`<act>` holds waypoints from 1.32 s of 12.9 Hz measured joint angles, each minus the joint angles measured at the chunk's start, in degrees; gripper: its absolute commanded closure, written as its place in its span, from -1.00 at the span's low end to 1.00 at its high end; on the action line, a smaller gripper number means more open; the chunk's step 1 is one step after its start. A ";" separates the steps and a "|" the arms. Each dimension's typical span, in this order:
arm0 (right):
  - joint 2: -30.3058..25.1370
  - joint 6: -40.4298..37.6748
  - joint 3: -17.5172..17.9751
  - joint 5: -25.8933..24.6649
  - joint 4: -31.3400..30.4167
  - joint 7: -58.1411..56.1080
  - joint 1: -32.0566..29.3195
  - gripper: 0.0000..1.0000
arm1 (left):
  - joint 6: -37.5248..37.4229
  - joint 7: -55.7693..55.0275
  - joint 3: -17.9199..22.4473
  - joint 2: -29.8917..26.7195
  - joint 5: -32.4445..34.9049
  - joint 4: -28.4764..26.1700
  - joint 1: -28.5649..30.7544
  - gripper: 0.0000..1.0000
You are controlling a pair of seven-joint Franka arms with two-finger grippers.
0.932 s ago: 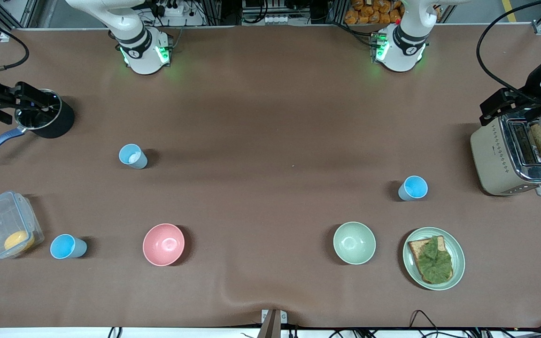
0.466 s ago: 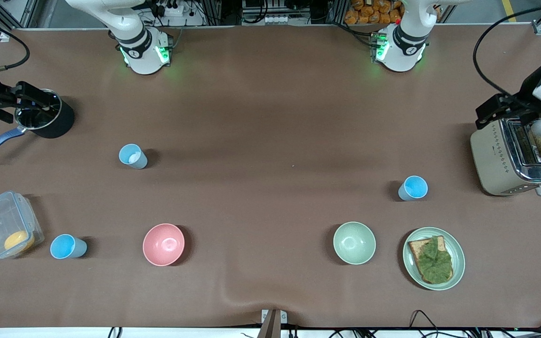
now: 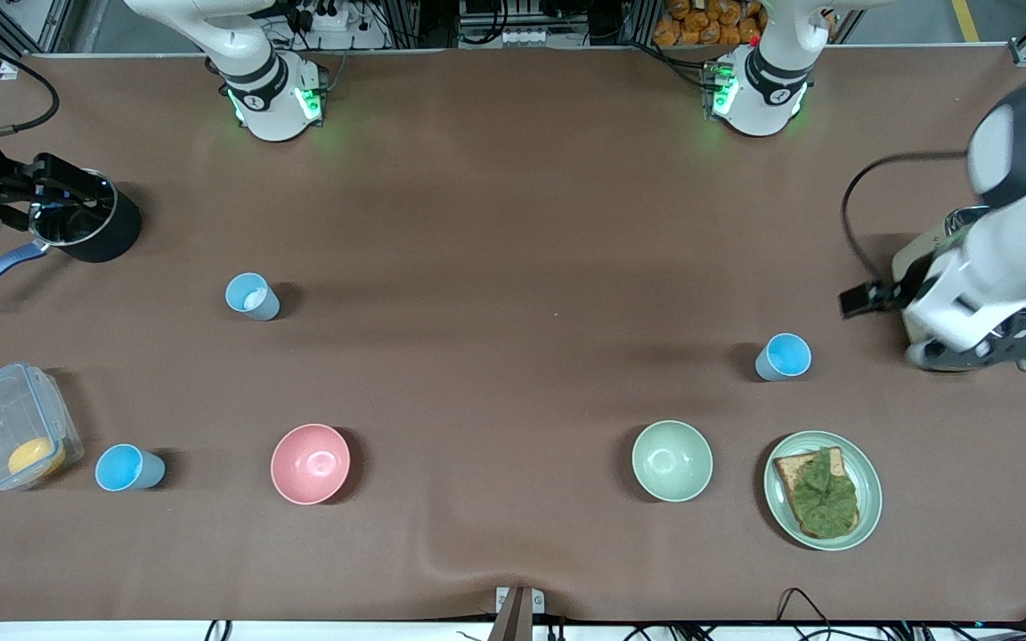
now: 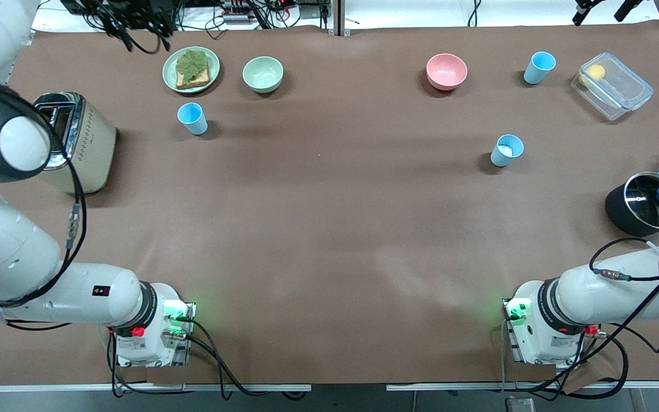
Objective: Stack blue cups with both arms
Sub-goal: 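Reach the left gripper down to the blue cup beside the toaster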
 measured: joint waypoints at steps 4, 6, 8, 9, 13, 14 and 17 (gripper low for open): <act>0.70 -0.15 -0.01 0.00 -0.09 0.00 0.00 -1.00 | 19.27 1.42 0.19 2.39 0.00 -13.48 1.12 -1.00; 1.39 -0.16 -0.02 0.00 -0.16 0.00 0.00 -1.00 | 24.55 1.76 0.29 3.10 0.00 -18.47 1.83 -1.00; 1.79 -0.16 -0.04 0.00 -0.17 0.00 -0.02 -1.00 | 26.90 2.00 0.30 4.08 0.00 -21.00 2.82 -1.00; 1.87 -0.16 -0.05 0.00 -0.18 0.00 -0.03 -1.00 | 27.67 2.09 0.30 4.64 0.00 -21.73 3.09 -1.00; 1.92 -0.18 -0.07 0.00 -0.23 0.00 -0.07 -1.00 | 29.86 2.10 0.21 6.70 0.00 -23.09 3.15 -0.48; 1.94 -0.18 -0.07 0.00 -0.26 0.00 -0.07 -1.00 | 30.43 2.10 0.19 7.22 0.00 -23.13 3.15 -0.37; 2.09 -0.18 -0.07 0.00 -0.47 0.00 -0.08 -1.00 | 31.64 2.10 0.17 8.15 0.00 -23.12 3.15 0.11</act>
